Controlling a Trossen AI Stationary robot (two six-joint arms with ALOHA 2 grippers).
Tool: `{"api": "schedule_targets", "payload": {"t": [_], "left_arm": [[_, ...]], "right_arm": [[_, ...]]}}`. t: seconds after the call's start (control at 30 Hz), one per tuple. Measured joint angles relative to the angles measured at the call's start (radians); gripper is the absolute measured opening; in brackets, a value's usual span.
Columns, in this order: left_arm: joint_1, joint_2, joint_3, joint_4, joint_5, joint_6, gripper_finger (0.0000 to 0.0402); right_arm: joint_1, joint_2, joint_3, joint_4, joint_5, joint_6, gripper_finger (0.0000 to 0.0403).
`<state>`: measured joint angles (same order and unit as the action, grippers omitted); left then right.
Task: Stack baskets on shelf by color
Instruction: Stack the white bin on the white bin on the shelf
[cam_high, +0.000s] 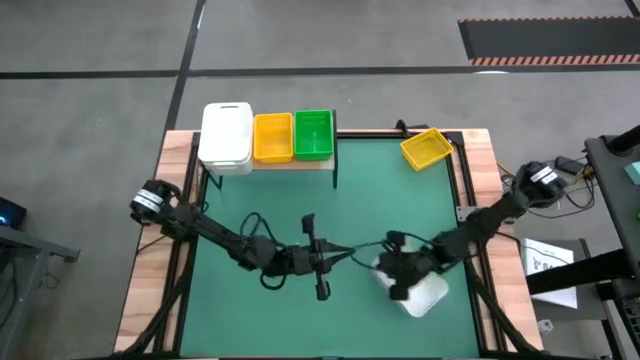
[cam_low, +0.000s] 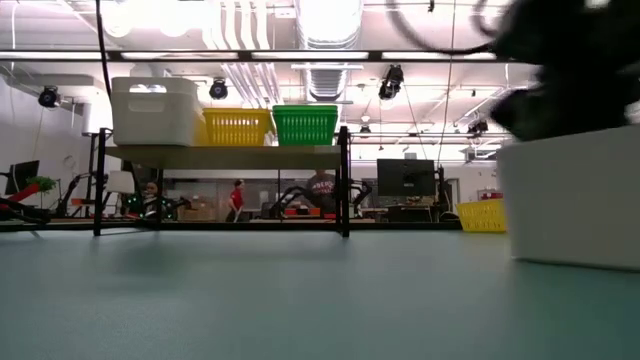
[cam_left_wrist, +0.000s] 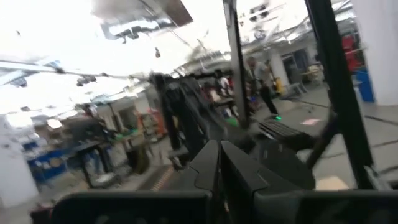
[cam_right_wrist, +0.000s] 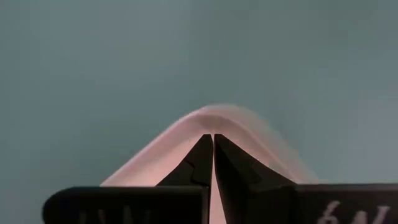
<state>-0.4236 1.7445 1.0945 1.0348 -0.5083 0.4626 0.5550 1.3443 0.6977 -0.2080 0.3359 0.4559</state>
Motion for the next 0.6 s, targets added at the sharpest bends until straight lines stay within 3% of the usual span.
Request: {"api": "schedule_targets", "payload": {"t": [0.13, 0.27, 0.4, 0.6], "left_arm": [[-0.013, -0.077, -0.004, -0.033, -0.018, 0.022, 0.0001], [-0.029, -0.141, -0.005, -0.209, -0.026, -0.005, 0.0001], [-0.048, -0.193, -0.005, -0.359, -0.031, -0.124, 0.0001], [-0.060, -0.209, -0.001, -0.599, -0.050, -0.360, 0.0001]], "right_arm": [[-0.128, 0.061, 0.077, 0.117, 0.010, -0.143, 0.0009], [-0.262, 0.099, 0.201, 0.158, 0.084, -0.289, 0.0009], [-0.332, 0.091, 0.317, 0.055, 0.022, -0.404, 0.0009], [-0.313, -0.004, 0.393, -0.174, 0.023, -0.485, 0.0009]]}}
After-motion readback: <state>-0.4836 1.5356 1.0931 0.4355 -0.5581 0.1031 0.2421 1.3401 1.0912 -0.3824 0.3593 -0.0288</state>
